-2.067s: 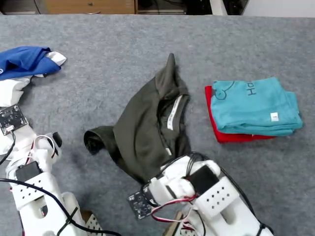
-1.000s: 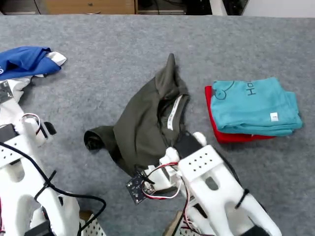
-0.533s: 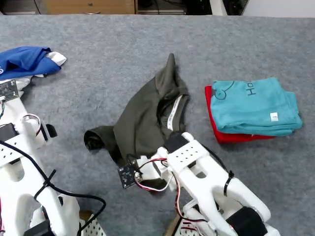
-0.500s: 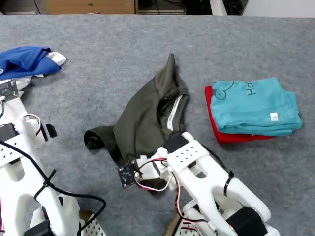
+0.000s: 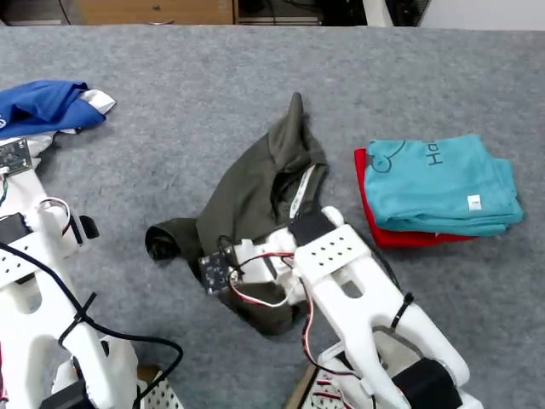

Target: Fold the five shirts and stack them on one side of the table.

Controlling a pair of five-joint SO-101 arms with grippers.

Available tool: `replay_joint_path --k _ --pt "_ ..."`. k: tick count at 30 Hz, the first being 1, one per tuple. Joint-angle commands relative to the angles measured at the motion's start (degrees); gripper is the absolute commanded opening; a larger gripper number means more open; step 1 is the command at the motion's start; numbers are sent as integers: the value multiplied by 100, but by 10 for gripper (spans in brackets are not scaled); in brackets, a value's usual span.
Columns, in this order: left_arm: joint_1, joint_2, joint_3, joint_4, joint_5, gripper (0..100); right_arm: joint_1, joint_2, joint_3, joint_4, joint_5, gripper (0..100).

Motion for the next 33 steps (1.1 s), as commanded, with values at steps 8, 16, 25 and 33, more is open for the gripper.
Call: replay_joint_path --k 8,16,25,33 --pt "-44 -13 -211 26 -62 228 163 -4 549 167 352 193" --pt "-53 -22 -202 35 -62 228 840 -971 725 774 1354 257" --pt "-18 -31 -9 26 -62 228 1033 -2088 1604 879 1837 256" --pt "-9 -22 141 9 -53 228 1042 -1358 2088 -220 1837 256"
